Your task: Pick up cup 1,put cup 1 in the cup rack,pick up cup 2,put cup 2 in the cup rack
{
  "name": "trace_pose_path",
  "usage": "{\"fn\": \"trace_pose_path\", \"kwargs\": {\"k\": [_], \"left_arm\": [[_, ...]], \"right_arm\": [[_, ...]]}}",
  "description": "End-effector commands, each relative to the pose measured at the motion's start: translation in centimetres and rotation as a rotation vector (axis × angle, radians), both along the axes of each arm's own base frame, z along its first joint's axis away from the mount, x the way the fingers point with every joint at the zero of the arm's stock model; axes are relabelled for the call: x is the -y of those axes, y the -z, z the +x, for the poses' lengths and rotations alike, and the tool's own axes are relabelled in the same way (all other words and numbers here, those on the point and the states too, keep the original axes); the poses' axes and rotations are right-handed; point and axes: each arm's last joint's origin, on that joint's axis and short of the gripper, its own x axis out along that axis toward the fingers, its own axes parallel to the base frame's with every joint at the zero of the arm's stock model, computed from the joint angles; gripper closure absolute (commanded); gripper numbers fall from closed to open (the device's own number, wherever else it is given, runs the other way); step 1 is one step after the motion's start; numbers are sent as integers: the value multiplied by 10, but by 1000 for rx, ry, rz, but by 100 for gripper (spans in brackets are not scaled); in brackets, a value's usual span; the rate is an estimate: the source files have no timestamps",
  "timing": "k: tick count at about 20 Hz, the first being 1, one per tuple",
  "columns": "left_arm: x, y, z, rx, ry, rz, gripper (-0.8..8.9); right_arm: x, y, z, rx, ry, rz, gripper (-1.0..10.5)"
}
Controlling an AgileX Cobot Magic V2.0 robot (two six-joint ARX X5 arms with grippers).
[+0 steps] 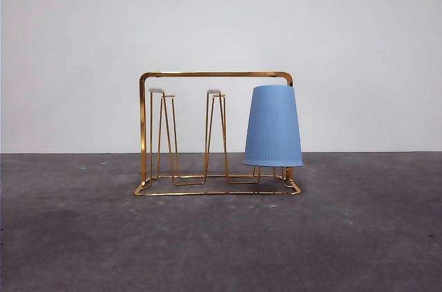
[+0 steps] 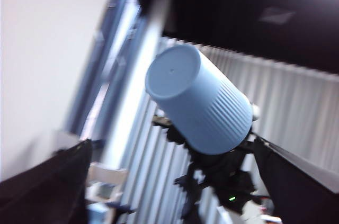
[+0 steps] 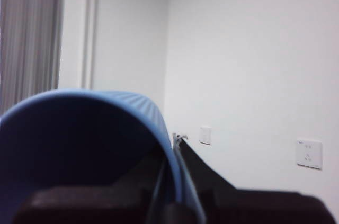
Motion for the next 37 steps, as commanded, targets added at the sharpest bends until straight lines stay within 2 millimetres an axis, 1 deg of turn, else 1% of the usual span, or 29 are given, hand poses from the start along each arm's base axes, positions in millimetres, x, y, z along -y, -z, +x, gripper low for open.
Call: {"fn": "trace_pose_path", "kwargs": {"k": [1,5,11,17,22,26,32,33,35,36,37], "left_arm": [[20,2,8,-10,66,-46,269],[43,4,18,10,144,-118,269],[57,4,24,42,194,-233,269],[57,1,24,93,208,-334,269],[57,0,24,97,215,-355,269],[54,-2,23,120,218,-392,270],[51,-4,21,131,230,-427,291],[51,-4,21,130,231,-425,362],[51,-4,21,130,230,-426,542],[51,-4,21,130,230,-426,584],[51,-4,21,130,230,-426,603]], "right_arm": [[-3,-1,1,27,-36,-2,959],[-4,-2,1,47,-56,0,959],[-6,-2,2,54,-69,-6,959],[-12,-1,7,47,-69,-15,959],[-25,-3,14,60,-140,7,959],[-39,2,25,18,-163,-27,959],[-49,5,34,-13,-172,-36,959],[-50,5,34,-15,-174,-39,959],[-51,6,35,-27,-182,-38,959],[-51,6,35,-29,-188,-40,959],[-52,6,36,-30,-193,-42,959]]}}
